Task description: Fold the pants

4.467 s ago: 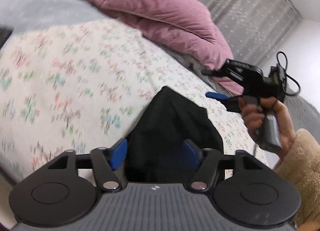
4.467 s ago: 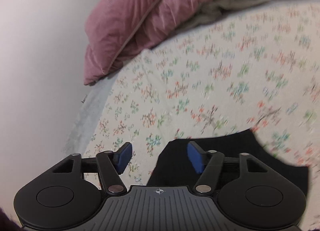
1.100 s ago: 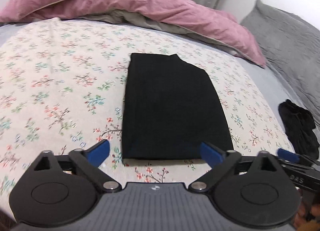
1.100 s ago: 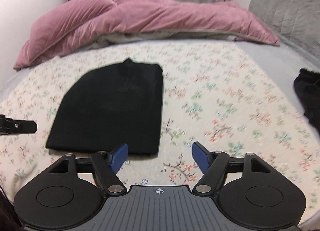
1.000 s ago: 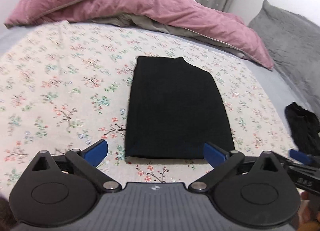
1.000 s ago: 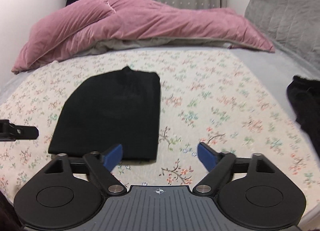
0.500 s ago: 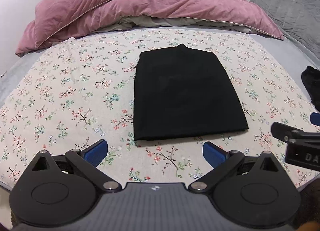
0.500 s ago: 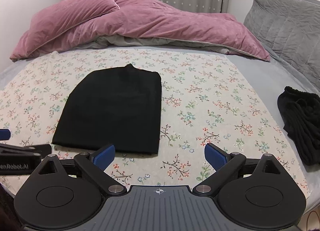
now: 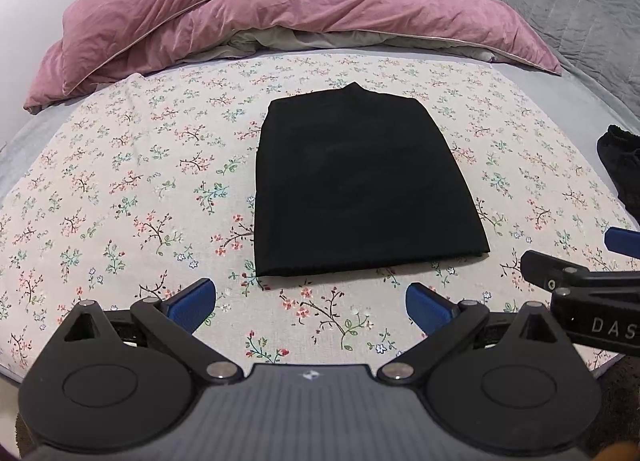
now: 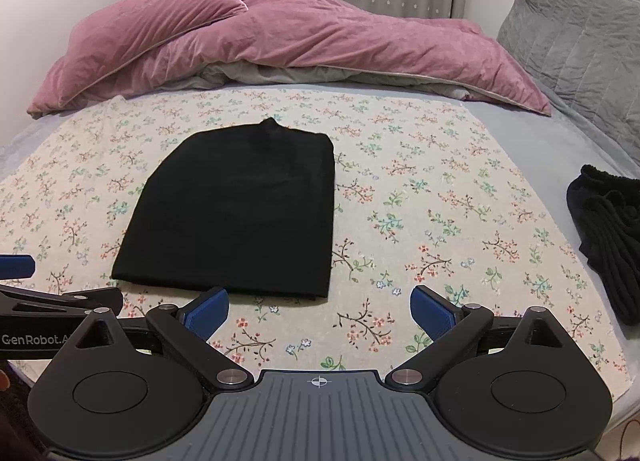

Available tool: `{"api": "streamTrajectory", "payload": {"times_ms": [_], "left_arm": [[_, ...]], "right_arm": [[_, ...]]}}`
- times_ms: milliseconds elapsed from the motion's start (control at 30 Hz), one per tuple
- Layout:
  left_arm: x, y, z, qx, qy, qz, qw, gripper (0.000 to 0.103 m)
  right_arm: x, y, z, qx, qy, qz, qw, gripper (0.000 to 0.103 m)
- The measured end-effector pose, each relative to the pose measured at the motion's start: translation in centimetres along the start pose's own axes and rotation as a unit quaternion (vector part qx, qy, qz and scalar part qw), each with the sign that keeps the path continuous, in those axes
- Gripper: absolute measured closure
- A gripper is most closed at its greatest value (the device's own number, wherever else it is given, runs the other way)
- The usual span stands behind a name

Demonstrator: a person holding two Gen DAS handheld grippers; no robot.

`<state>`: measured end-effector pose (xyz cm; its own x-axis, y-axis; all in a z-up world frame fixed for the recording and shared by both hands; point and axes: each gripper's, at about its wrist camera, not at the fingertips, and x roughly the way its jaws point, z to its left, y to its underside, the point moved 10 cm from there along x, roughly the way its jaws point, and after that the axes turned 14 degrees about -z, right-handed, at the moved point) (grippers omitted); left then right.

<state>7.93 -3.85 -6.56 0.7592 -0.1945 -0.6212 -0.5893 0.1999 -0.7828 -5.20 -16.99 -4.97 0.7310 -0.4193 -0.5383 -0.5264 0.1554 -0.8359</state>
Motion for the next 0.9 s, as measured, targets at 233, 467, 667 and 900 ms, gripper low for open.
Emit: {"api": "streamTrajectory", "payload": {"times_ms": [233,467,667,900], "left_arm": [[-0.02,0.13,-0.08,-0.002,0.001,0.004,1.0,0.0],[0.05,0.2,0.15,-0.005,0.002,0.007,1.0,0.0],[0.04,0.21,0.1,-0.006,0.002,0.007,1.0,0.0],[0.04,0.38,0.11,-0.008,0.005,0.01,0.9999,0.0]], "right_arm": [[0.22,0.31,0.28,-0.001,-0.003,0.006,1.0,0.004],[0.38,0.56,0.45,-0.003,-0.004,0.01,1.0,0.004],[0.39,0.56,0.43,-0.003,-0.004,0.01,1.0,0.004],[0.41,0.6,0.43,-0.002,-0.005,0.01,1.0,0.004]]}}
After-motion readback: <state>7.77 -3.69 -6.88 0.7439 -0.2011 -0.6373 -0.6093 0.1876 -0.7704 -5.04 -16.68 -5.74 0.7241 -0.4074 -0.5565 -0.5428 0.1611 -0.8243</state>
